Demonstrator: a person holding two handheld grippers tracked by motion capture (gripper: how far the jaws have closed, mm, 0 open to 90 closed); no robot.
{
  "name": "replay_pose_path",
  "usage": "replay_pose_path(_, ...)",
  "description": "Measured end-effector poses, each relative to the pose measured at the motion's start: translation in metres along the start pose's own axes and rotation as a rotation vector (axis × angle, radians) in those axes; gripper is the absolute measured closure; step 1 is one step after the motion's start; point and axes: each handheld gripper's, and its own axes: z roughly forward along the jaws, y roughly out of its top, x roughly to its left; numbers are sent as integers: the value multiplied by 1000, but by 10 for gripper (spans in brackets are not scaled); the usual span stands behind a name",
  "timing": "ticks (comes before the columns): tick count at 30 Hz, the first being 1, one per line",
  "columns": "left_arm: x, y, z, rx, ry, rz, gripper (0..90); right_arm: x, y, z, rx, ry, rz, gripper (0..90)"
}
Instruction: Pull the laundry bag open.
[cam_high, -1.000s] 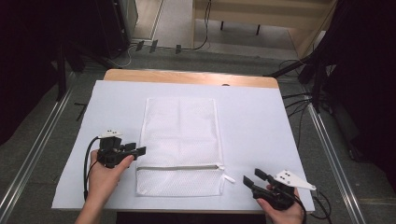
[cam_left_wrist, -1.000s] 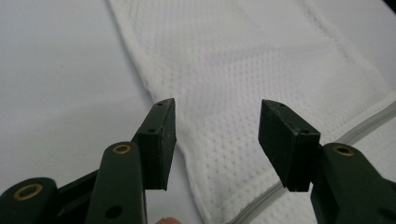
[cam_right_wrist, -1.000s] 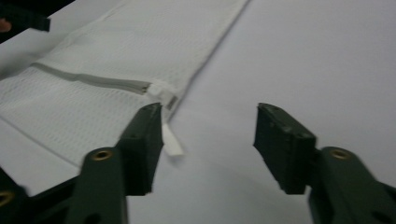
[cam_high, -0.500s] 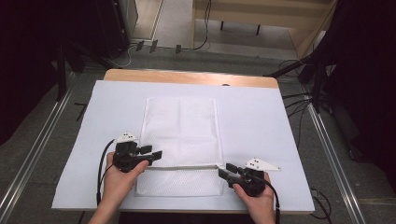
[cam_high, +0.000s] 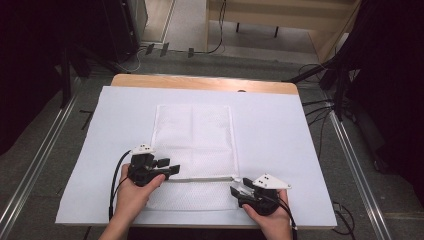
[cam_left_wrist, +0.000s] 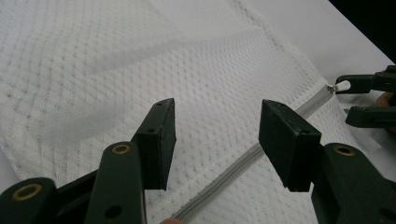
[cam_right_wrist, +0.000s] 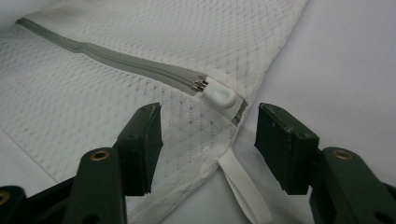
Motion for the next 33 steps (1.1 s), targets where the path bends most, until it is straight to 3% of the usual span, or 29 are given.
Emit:
replay_pose_path(2,-2,0,2,2,-5,1,468,2,-1,2,23,23,-16,439)
replay_pose_path(5,-6,1,4,6,-11,7,469,6,-2,3,23,4,-40,435)
replay_pose_path(6,-11,1,7,13,-23,18,469,10,-3,3,25,-24,-41,444)
replay_pose_path(8,-17,2,12,20,-38,29,469,13,-4,4,19,-65,-46,554)
replay_pose_path(10,-23,2,17,29,-52,40,469,17,-7,4,2,-121,-39,610)
replay_pose_path(11,-23,2,17,29,-52,40,469,17,-7,4,2,-121,-39,610)
replay_pose_path(12,-27,3,22,39,-70,45,469,20,-8,5,-6,-160,-48,675)
replay_pose_path(14,-30,4,25,43,-77,46,469,20,-8,5,-8,-164,-47,690)
replay_pose_path(16,-37,6,32,51,-97,53,471,22,-11,5,-28,-182,-52,836)
replay_pose_path(18,-45,8,37,61,-113,63,471,25,-11,6,-33,-174,-63,894)
replay_pose_path(19,-45,8,37,61,-113,63,471,25,-11,6,-33,-174,-63,894)
replay_pose_path(20,-53,11,43,67,-136,75,470,26,-10,6,-27,-171,-67,900)
replay_pose_path(23,-61,15,47,62,-166,70,471,24,-9,5,-27,-128,-48,900)
replay_pose_path(24,-69,18,51,67,-200,62,471,24,-9,3,-40,-110,-37,900)
replay_pose_path(26,-77,19,57,72,-226,40,474,26,-7,0,-71,-107,-56,900)
replay_pose_path(29,-83,20,65,85,-232,27,488,30,-5,-3,-101,-100,-80,900)
replay_pose_path(33,-91,25,77,91,-234,-47,491,36,-4,-7,-145,-71,-122,900)
